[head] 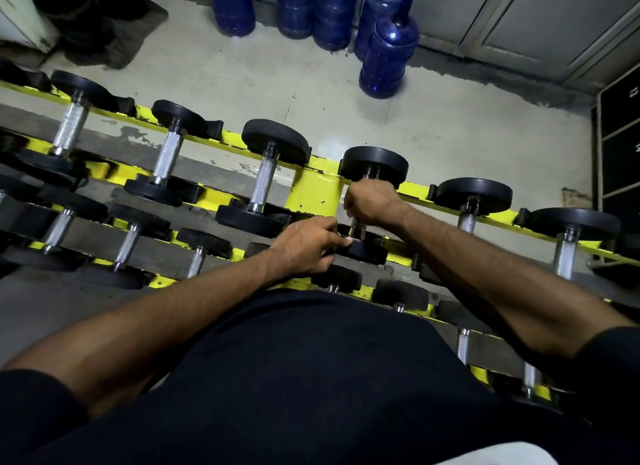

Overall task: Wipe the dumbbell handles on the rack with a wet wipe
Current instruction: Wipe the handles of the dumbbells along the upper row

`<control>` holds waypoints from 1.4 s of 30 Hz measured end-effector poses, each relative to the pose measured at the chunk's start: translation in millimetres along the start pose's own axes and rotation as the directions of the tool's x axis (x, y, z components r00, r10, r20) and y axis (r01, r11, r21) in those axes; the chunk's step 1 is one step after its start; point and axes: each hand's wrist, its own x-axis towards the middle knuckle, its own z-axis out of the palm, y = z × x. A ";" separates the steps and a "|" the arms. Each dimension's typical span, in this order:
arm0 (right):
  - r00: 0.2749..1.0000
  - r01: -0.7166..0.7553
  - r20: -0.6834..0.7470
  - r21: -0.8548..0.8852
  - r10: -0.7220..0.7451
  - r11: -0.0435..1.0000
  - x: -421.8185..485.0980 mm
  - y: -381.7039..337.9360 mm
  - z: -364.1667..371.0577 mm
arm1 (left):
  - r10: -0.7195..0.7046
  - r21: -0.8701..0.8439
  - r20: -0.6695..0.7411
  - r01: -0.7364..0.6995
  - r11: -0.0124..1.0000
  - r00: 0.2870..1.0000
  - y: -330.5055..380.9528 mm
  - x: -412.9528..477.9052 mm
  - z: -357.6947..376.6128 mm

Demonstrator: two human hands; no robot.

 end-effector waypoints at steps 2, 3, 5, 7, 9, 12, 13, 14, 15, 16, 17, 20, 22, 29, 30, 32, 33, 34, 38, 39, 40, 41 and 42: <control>1.000 0.013 -0.012 -0.077 -0.014 0.997 3.9 -4.8 -0.8 | 0.005 0.005 0.005 -0.005 1.000 1.000 0.1 0.4 -0.4; 0.997 0.077 0.016 -0.113 -0.075 0.991 3.8 -8.8 1.1 | 0.011 0.007 0.003 -0.011 1.000 1.000 0.2 0.7 -0.6; 0.977 0.206 0.077 -0.111 -0.198 0.972 -3.4 -12.7 6.1 | 0.022 0.012 0.000 -0.022 1.000 1.000 -0.4 1.1 -0.6; 0.973 0.232 0.009 -0.017 -0.232 0.973 -11.5 -2.0 8.6 | 0.016 0.007 0.000 -0.016 1.000 1.000 -1.2 1.3 0.0; 0.982 0.140 -0.151 0.169 -0.115 0.976 -15.9 16.8 15.3 | 0.001 0.002 0.008 -0.001 1.000 1.000 -1.2 1.6 0.3; 0.930 -0.026 -0.280 0.593 0.237 0.805 -30.1 29.2 37.0 | 0.000 -0.004 0.001 0.000 1.000 1.000 -0.3 2.7 -0.4; 0.919 -0.084 -0.221 0.700 0.327 0.709 -35.1 27.5 46.4 | 0.002 -0.007 -0.004 -0.002 1.000 1.000 -0.2 3.5 -1.1; 0.920 -0.141 -0.130 0.773 0.371 0.619 -39.7 25.2 55.8 | 0.005 -0.009 -0.006 -0.005 1.000 1.000 -0.3 3.8 -1.7; 0.921 -0.196 -0.027 0.830 0.389 0.522 -41.4 24.4 66.0 | 0.007 -0.010 -0.005 -0.007 1.000 1.000 -0.7 3.8 -2.3; 0.916 -0.232 0.060 0.886 0.397 0.401 -42.1 24.9 72.4 | 0.007 -0.012 -0.001 -0.007 1.000 1.000 -0.5 3.9 -2.8; 0.897 -0.247 0.122 0.935 0.424 0.253 -39.2 26.9 76.2 | 0.006 -0.014 0.001 -0.006 1.000 1.000 -0.4 3.9 -3.1; 0.773 -0.199 0.270 0.962 0.574 -0.186 -21.8 29.7 70.5 | 0.004 -0.015 -0.003 -0.004 1.000 1.000 0.3 3.1 -1.9; 0.743 -0.153 0.343 0.923 0.574 -0.354 -16.6 25.9 63.3 | 0.006 -0.011 -0.007 -0.006 1.000 1.000 -0.1 2.4 -0.9; 0.810 -0.439 0.507 0.858 0.296 -0.267 -30.0 46.2 71.7 | 0.007 -0.013 0.020 -0.006 1.000 1.000 -2.0 5.0 -3.3; 0.801 -0.385 0.489 0.863 0.346 -0.327 -23.3 46.0 69.6 | 0.009 -0.016 0.017 -0.009 1.000 1.000 -1.5 5.5 -4.0; 0.764 -0.233 0.464 0.846 0.449 -0.480 -10.1 43.8 60.9 | 0.012 -0.019 0.021 -0.012 1.000 1.000 -1.1 5.5 -4.4; 0.755 -0.182 0.455 0.837 0.472 -0.516 -6.0 44.0 57.7 | 0.014 -0.016 0.022 -0.014 1.000 1.000 -1.2 5.1 -4.4; 0.760 -0.164 0.445 0.837 0.473 -0.523 -6.0 45.1 55.5 | 0.018 -0.016 0.018 -0.018 1.000 1.000 -1.4 4.7 -4.5; 0.839 -0.372 0.424 0.904 0.340 -0.210 -33.1 44.7 60.5 | 0.034 -0.009 -0.011 -0.034 0.999 0.999 -4.3 6.0 -4.4; 0.859 -0.390 0.399 0.916 0.321 -0.094 -37.8 41.5 63.6 | 0.038 -0.002 -0.010 -0.038 0.999 0.999 -4.9 6.9 -4.6; 0.881 -0.356 0.343 0.934 0.325 -0.022 -39.8 37.9 66.3 | 0.045 0.001 -0.012 -0.045 0.999 0.999 -5.3 7.7 -4.9; 0.899 -0.280 0.252 0.960 0.357 0.028 -38.0 35.0 68.7 | 0.050 -0.002 -0.018 -0.050 0.999 0.999 -5.9 8.3 -4.5; 0.904 -0.185 0.133 0.979 0.405 0.091 -33.5 33.8 70.4 | 0.053 -0.008 -0.025 -0.053 0.999 0.998 -6.3 8.6 -4.5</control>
